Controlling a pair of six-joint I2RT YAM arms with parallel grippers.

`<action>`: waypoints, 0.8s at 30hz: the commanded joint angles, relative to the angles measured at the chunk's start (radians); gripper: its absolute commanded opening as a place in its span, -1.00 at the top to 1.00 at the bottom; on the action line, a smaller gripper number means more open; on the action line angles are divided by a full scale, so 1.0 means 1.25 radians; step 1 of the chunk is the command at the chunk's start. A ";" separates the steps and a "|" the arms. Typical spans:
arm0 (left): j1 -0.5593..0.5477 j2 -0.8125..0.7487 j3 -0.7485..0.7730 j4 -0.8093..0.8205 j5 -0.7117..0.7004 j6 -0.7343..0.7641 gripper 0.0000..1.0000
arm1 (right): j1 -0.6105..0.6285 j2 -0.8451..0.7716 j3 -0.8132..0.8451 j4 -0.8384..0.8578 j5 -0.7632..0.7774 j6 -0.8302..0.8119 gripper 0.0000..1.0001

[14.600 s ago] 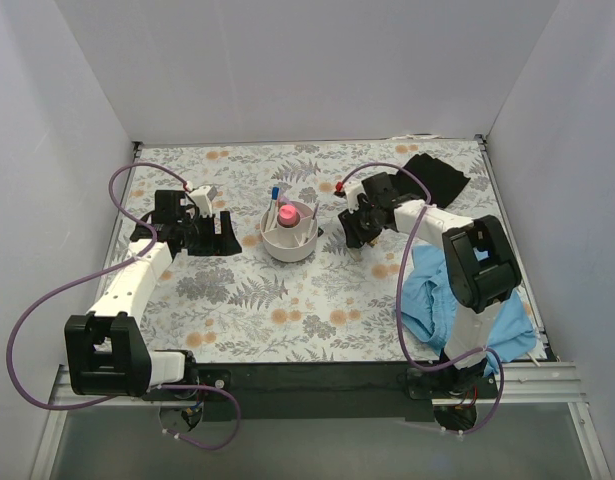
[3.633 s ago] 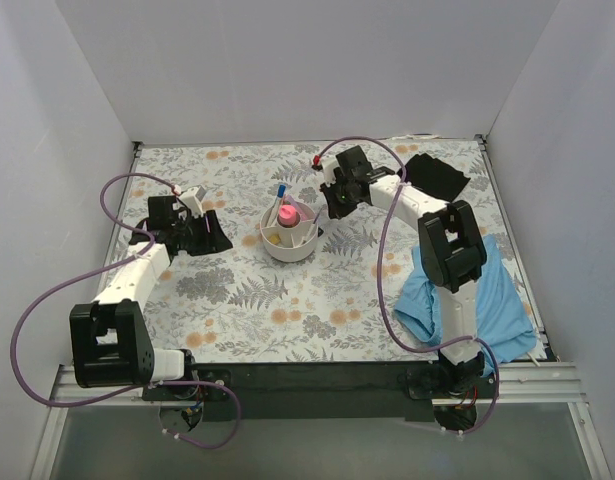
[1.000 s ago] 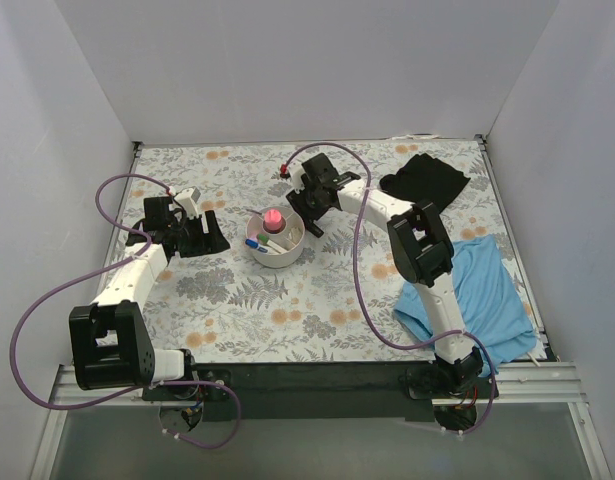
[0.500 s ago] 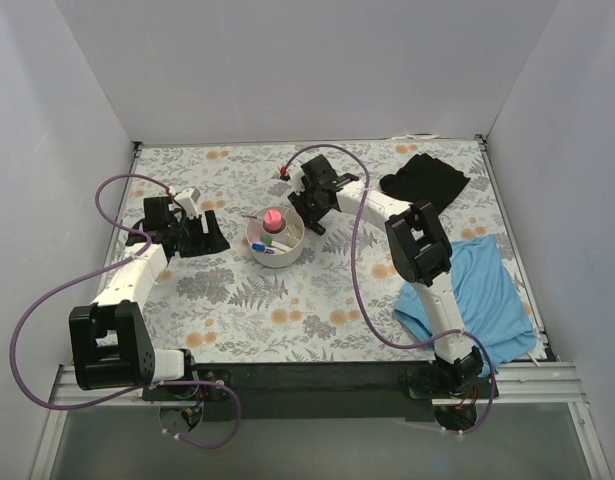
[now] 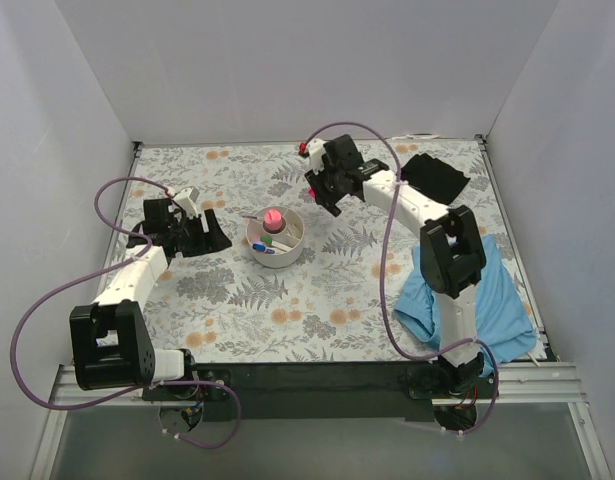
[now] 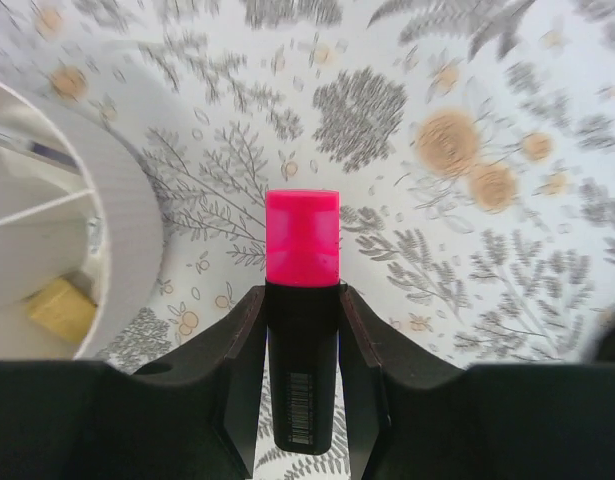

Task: Sort the stationery into containers
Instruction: Pick up the pen from the center of the board, then place the pen in the storage box.

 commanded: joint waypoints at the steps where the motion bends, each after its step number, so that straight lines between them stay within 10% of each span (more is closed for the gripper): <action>1: 0.003 -0.035 -0.008 0.031 0.054 -0.020 -0.34 | -0.006 -0.151 -0.003 0.052 -0.085 0.061 0.97; 15: 0.003 -0.020 0.154 0.030 0.131 -0.041 -0.39 | 0.009 -0.356 -0.274 0.392 -0.205 0.265 0.97; 24: 0.003 0.057 0.289 0.021 0.352 -0.101 -0.34 | 0.109 -0.407 -0.337 0.520 -0.198 0.135 0.97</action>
